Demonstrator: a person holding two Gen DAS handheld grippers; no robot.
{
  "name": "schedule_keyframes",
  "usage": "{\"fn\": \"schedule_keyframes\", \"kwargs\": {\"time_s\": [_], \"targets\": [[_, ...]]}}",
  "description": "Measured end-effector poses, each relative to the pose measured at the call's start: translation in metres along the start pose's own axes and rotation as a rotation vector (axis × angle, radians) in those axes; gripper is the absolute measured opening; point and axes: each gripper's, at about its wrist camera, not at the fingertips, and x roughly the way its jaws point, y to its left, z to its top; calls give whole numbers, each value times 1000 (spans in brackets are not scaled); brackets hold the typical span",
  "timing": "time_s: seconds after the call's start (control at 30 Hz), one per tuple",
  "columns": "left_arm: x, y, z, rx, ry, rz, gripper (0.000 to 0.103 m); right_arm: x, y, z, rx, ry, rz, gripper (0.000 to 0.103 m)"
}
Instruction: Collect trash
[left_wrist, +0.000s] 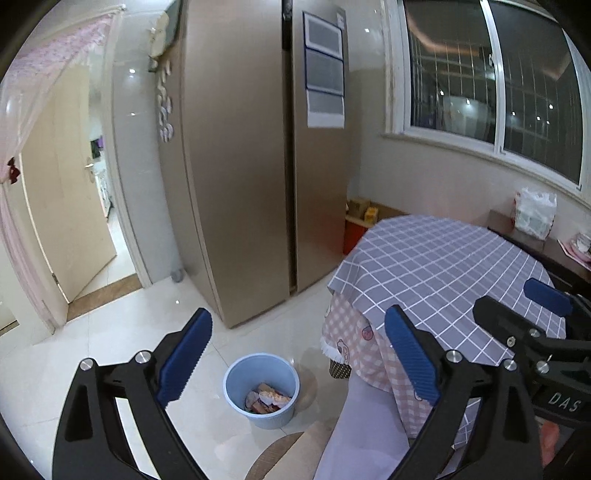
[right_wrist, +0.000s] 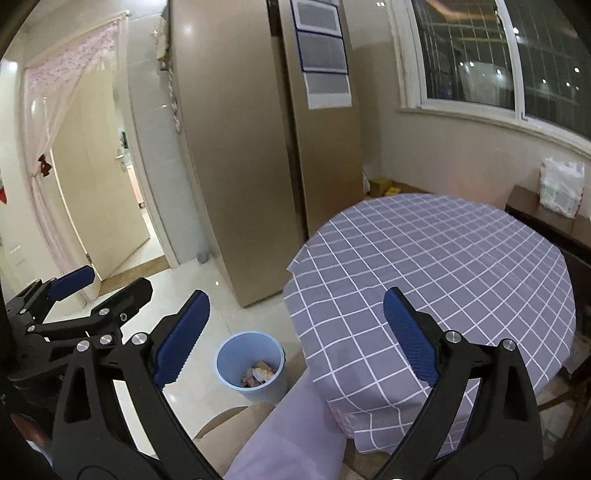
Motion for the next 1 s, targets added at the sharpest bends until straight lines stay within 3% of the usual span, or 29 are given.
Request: {"fn": "schedule_keyframes", "kwargs": {"time_s": [0.3, 1.0], "targets": [[-28, 7, -16, -26, -41, 5, 93, -25, 9, -13, -42, -60, -13, 94], [-27, 4, -27, -52, -43, -38, 93, -38, 7, -26, -30, -91, -79, 94]]}}
